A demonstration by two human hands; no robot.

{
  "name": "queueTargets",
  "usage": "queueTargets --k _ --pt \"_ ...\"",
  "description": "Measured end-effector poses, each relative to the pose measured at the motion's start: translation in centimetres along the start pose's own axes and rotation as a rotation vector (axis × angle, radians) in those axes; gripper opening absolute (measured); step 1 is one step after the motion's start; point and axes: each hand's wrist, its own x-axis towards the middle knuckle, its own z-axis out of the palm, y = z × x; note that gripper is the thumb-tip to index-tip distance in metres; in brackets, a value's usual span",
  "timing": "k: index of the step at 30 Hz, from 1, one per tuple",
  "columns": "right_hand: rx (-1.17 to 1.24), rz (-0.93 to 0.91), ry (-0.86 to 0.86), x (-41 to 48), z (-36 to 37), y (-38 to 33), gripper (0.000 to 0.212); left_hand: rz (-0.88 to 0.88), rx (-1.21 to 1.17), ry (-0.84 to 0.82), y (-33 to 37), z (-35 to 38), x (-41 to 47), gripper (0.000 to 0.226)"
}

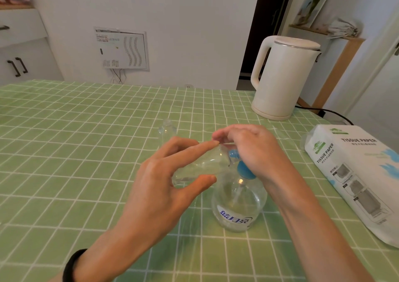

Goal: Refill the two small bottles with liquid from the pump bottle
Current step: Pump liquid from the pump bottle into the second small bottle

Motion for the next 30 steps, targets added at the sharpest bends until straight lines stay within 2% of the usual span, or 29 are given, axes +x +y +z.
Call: queueTargets --k 11,18,30 --pt "-0.021 -0.081 0.018 -0.03 -0.01 -0.59 0.034 0.022 -0.003 0.015 0.18 -0.12 -0.06 0.053" --pt "-0.015 -0.005 -0.015 -0.05 -0.06 -0.07 0.039 0.011 -0.002 0.006 -0.33 0.20 0.02 0.051" --pt "-0.007 -0.083 0.016 0.02 0.02 -0.58 0.034 0.022 -0.005 0.020 0.14 -0.05 -0.06 0.051"
